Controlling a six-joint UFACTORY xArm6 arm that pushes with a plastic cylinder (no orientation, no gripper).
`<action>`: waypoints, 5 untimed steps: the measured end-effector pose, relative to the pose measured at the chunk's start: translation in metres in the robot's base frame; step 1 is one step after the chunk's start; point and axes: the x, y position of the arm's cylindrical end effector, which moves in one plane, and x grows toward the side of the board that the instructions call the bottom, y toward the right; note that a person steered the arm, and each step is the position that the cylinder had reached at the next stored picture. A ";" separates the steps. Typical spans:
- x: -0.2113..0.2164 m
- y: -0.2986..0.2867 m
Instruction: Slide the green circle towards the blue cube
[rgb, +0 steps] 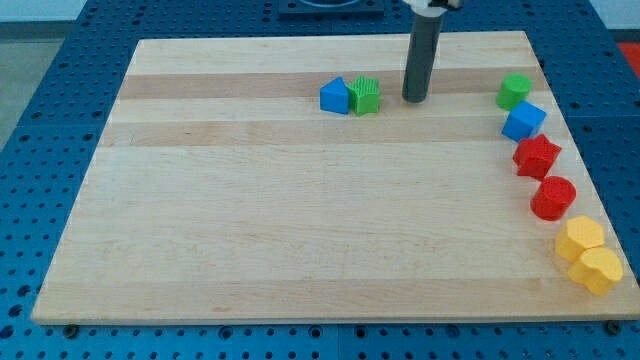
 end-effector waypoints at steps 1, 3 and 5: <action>-0.015 0.021; -0.031 0.087; -0.018 0.146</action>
